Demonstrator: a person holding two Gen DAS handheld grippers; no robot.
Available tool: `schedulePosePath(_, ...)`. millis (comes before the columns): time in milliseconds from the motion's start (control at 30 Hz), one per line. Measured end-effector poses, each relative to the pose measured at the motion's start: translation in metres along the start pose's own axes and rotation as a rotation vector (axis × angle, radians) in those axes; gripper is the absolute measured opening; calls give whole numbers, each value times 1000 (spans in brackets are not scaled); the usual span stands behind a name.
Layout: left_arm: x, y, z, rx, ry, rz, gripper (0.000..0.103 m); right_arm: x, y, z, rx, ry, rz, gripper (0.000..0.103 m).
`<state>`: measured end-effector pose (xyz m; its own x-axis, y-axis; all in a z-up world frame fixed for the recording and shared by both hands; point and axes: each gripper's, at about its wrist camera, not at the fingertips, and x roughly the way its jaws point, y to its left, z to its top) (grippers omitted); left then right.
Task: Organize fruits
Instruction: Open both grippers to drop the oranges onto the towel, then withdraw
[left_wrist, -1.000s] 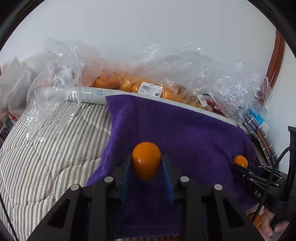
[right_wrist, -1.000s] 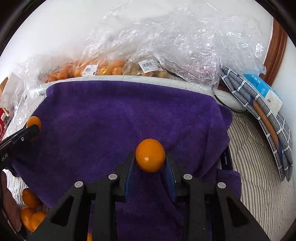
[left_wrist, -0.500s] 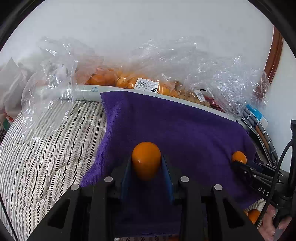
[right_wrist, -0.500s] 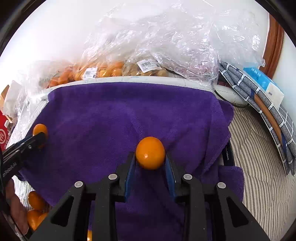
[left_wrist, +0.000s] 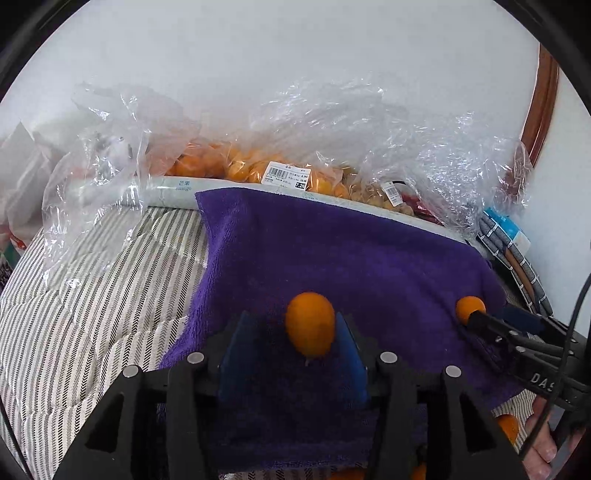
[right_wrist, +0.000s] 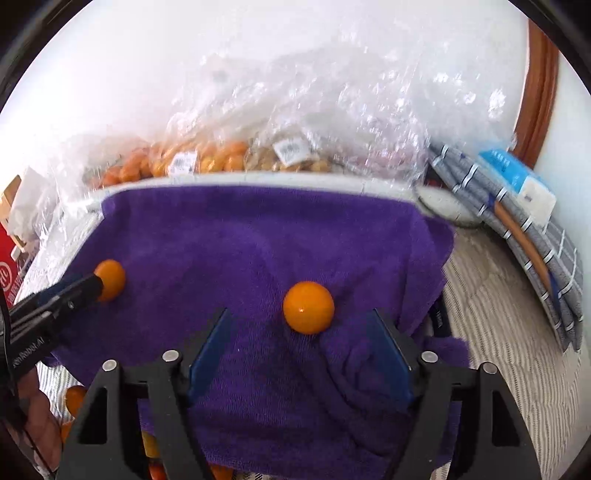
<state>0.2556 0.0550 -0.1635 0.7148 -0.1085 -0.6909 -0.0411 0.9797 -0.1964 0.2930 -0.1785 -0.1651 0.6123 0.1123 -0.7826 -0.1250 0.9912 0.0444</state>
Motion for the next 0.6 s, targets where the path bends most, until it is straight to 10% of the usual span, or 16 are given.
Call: schedulePosePath(600,-21,-3,-2,-3,-71,36,54,-41,-6,-7,17,-98,-73,76)
